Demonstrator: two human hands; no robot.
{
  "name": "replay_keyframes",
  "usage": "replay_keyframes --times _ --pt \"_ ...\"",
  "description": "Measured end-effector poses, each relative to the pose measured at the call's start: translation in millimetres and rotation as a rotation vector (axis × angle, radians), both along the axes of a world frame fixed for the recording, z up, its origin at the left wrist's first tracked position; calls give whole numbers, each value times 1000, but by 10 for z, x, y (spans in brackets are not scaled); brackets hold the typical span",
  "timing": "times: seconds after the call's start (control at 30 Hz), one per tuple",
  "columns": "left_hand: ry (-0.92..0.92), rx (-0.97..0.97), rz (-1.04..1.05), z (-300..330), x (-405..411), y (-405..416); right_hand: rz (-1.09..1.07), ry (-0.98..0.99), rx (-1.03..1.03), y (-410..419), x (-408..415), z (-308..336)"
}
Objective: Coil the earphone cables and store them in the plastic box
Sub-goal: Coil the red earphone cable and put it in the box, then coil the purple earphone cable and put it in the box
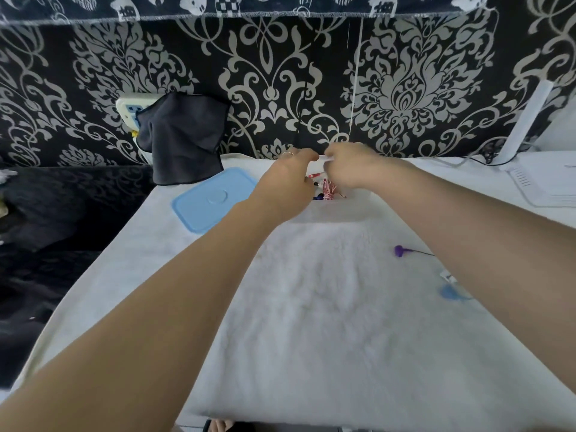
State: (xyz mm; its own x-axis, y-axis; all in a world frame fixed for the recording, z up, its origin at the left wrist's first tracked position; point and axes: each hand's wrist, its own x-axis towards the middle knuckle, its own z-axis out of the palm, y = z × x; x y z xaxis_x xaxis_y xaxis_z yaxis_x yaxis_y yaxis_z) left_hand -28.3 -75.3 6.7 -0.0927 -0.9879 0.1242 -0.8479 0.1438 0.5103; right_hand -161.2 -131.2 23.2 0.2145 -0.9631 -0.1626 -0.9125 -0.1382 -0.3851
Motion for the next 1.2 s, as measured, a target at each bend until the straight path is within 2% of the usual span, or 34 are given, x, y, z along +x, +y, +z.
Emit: replay_keyframes --times 0.17,0.23,0.3,0.37,0.47,0.57,0.63,0.73,0.83,0.97,1.03,1.07,1.1,1.17,1.2 --pt "14 -219 -9 -120 -177 352 -127 -162 -422 324 -347 60" --pt "23 -289 0 -156 -233 535 -163 -177 -488 545 -501 11" --pt "9 -271 -3 -210 -275 686 -243 -137 -435 752 -651 -83" --pt "-28 -158 -36 -293 -324 808 -280 13 -287 925 -773 -200" --pt "-63 23 -83 -433 -369 913 -186 266 -63 1096 -815 -390" --pt "-14 139 -88 -551 -370 950 -124 265 -57 1157 -838 -580" --pt "38 179 -85 -600 -371 952 -110 157 -84 1132 -857 -659" --pt "89 224 -61 -629 -382 939 -120 -164 -5 1105 -794 -673" --pt "157 276 -44 -578 -371 879 -78 -390 70 1100 -639 -624" --pt "333 415 -10 -490 -224 832 -126 -929 321 1119 -525 -487" --pt "393 469 11 -468 -141 833 -153 -1038 392 1114 -522 -456" --pt "394 489 20 -461 -112 835 -164 -980 346 1114 -531 -465" --pt "383 504 26 -458 -94 838 -166 -825 233 1103 -564 -482" --pt "357 509 23 -459 -79 840 -133 -366 -49 1079 -692 -509" --pt "342 504 18 -463 -78 843 -110 -166 -119 1072 -762 -520"
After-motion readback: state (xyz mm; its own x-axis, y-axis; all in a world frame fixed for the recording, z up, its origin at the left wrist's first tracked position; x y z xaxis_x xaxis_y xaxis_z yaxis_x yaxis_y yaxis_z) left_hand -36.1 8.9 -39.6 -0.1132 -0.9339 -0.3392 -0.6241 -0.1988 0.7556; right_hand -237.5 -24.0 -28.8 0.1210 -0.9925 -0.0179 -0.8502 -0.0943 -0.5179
